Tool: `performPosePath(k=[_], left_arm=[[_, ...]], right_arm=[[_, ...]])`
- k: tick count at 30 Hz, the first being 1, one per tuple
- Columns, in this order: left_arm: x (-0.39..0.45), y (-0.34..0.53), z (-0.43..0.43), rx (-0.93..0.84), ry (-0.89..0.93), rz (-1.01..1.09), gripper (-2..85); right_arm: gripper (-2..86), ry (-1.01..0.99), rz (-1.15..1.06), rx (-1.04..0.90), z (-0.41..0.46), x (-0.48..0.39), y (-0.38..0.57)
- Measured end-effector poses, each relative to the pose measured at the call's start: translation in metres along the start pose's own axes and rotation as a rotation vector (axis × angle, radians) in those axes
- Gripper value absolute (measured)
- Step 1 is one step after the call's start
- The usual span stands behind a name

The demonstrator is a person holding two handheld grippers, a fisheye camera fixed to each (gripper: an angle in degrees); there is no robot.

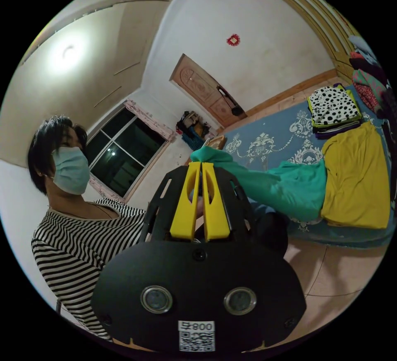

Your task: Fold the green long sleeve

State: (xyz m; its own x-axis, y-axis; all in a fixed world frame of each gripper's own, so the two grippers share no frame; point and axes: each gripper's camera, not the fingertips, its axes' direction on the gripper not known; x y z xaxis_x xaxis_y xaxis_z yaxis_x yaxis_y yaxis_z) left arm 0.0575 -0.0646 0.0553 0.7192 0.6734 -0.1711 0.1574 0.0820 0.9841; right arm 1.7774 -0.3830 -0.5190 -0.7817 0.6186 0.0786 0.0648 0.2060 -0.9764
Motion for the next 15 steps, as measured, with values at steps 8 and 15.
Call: performPosePath(k=[8, 15], left_arm=[[0.020, -0.048, 0.022, -0.084, 0.062, -0.204, 10.5], [0.066, -0.070, 0.034, -0.180, 0.034, -0.231, 8.8]], right_arm=[[0.3, 0.012, 0.032, 0.036, -0.021, -0.020, 0.072], [0.2, 0.029, 0.055, 0.044, -0.031, -0.038, 0.121]])
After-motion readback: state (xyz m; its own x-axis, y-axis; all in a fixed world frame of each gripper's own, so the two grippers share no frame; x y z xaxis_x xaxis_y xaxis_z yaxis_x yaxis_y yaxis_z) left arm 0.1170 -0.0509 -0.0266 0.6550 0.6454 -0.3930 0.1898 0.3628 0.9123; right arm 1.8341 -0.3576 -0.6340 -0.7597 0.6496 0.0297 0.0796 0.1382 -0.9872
